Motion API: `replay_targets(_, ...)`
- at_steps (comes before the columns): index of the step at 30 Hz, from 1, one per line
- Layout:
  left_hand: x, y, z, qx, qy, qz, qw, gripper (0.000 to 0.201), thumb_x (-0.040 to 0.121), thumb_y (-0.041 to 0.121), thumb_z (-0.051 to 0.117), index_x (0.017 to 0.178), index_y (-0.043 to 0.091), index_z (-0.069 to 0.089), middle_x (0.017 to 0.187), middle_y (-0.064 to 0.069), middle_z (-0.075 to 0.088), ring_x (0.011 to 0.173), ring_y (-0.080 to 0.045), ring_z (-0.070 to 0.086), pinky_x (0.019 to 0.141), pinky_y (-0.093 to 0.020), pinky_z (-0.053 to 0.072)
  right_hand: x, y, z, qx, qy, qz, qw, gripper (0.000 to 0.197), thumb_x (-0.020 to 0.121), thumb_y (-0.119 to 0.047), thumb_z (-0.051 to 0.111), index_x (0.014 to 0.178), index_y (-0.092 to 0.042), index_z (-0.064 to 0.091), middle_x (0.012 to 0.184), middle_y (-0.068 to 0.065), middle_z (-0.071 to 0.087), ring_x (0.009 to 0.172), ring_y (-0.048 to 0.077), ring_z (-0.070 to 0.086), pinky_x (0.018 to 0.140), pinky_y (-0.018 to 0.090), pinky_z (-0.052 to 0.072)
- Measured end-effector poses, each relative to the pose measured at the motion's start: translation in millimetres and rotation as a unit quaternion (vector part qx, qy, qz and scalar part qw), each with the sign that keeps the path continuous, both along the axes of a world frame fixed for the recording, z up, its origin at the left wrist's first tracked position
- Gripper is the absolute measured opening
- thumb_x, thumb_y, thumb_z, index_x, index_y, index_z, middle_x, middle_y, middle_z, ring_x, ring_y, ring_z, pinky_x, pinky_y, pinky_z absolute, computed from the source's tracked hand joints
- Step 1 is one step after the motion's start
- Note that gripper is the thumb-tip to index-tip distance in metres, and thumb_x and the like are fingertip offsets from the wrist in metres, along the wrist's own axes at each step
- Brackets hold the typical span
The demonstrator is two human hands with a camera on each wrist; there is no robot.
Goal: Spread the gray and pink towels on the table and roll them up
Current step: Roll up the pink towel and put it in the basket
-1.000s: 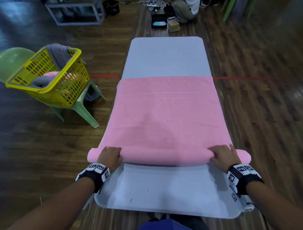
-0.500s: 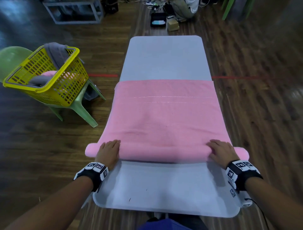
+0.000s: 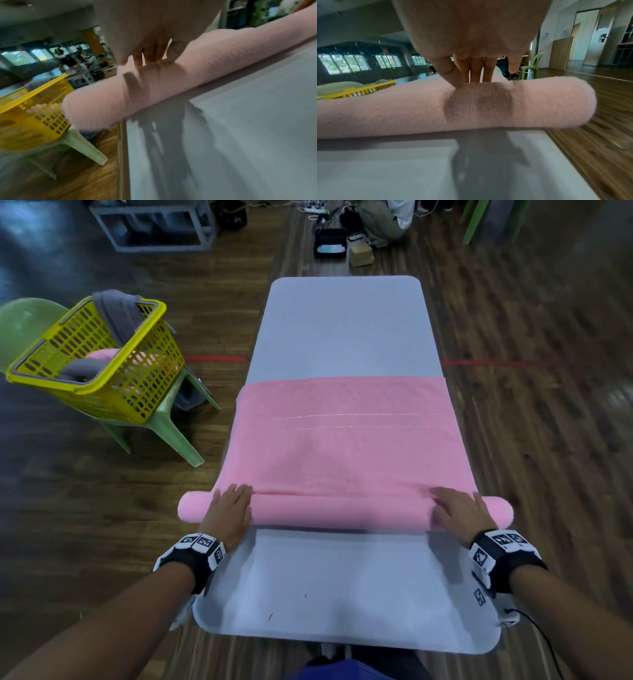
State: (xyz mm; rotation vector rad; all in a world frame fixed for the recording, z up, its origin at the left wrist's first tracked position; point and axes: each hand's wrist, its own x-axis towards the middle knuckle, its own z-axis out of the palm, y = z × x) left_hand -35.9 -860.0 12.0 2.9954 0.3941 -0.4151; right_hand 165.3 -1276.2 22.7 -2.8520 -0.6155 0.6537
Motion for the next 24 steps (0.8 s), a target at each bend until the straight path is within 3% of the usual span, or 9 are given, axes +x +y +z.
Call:
replay_targets(2,-5,-1,-1,-0.017,0.018,-0.004,1.0,0.058,0.097,0.034,0.046,0.145,0.007,0.029,0.151,-0.01,0.032,0.14,-0.028,0.027,0.113,-0.048,0.017,-7,0,-4,0.008,0.028,0.001,1.0,0.053,0.091,-0.048,0.05,0.138,-0.025,0.04,0.141,-0.002,0.046,0.13,0.019,0.041,0.114,0.05,0.009)
replay_targets(5,-18,1,-7,-0.036,-0.002,-0.048,0.998,0.057,0.071,0.02,0.075,0.123,0.005,0.055,0.123,-0.015,0.059,0.116,-0.035,0.055,0.1,-0.05,0.037,-23,-7,-14,-0.041,0.018,0.048,0.998,0.06,0.08,-0.048,0.064,0.134,-0.031,0.042,0.135,-0.009,0.05,0.127,0.015,0.042,0.115,0.048,0.013)
replay_targets(8,-20,2,-3,-0.006,-0.007,-0.028,1.0,0.036,0.075,0.019,0.064,0.111,0.014,0.062,0.108,-0.004,0.065,0.104,-0.028,0.058,0.1,-0.041,0.034,-21,-8,-9,-0.084,0.022,0.071,0.994,0.054,0.077,-0.041,0.064,0.129,-0.036,0.05,0.127,-0.011,0.059,0.119,0.015,0.049,0.111,0.041,0.022)
replay_targets(10,-14,4,1,0.013,0.009,-0.019,1.0,0.033,0.084,0.028,0.052,0.115,0.018,0.059,0.111,0.0,0.063,0.108,-0.023,0.054,0.105,-0.039,0.028,-14,-5,-3,-0.073,0.051,0.04,0.995,0.053,0.075,-0.037,0.062,0.128,-0.036,0.052,0.124,-0.007,0.062,0.118,0.016,0.051,0.112,0.042,0.02)
replay_targets(13,-5,5,3,-0.018,-0.046,0.007,0.999,0.043,0.094,0.026,0.032,0.128,0.007,0.05,0.129,-0.013,0.054,0.121,-0.03,0.046,0.105,-0.045,0.028,-9,-1,-2,-0.003,-0.006,-0.002,1.0,0.044,0.088,-0.031,0.051,0.132,-0.03,0.048,0.136,-0.006,0.052,0.127,0.016,0.044,0.114,0.049,0.012)
replay_targets(15,-5,3,2,-0.024,-0.015,0.008,1.0,0.047,0.099,0.029,0.033,0.139,0.005,0.037,0.144,-0.011,0.041,0.136,-0.029,0.033,0.11,-0.048,0.022,-11,-3,-6,0.022,-0.005,-0.006,1.0,0.046,0.092,-0.044,0.047,0.135,-0.03,0.043,0.137,-0.007,0.048,0.129,0.014,0.04,0.113,0.053,0.009)
replay_targets(17,-12,1,-1,-0.015,0.025,-0.008,1.0,0.052,0.095,0.035,0.047,0.139,0.009,0.037,0.144,-0.008,0.041,0.136,-0.025,0.032,0.111,-0.047,0.018,-18,-7,-12,-0.013,0.023,0.019,0.999,0.061,0.084,-0.056,0.055,0.137,-0.032,0.039,0.138,-0.011,0.046,0.131,0.013,0.037,0.113,0.055,0.006)
replay_targets(20,-17,0,-3,0.01,0.032,-0.018,0.999,0.048,0.082,0.032,0.058,0.126,0.016,0.051,0.128,-0.004,0.056,0.121,-0.025,0.047,0.109,-0.042,0.021,-26,-10,-11,-0.086,0.018,0.062,0.994,0.061,0.079,-0.045,0.063,0.135,-0.036,0.042,0.136,-0.013,0.05,0.129,0.013,0.04,0.116,0.05,0.01)
replay_targets(24,-6,3,5,0.044,0.079,-0.019,0.996,0.036,0.082,0.037,0.05,0.113,0.02,0.056,0.118,-0.002,0.061,0.112,-0.024,0.051,0.104,-0.04,0.028,-14,-5,0,-0.099,0.055,0.057,0.992,0.056,0.078,-0.037,0.059,0.133,-0.034,0.047,0.13,-0.006,0.057,0.124,0.017,0.046,0.115,0.047,0.011)
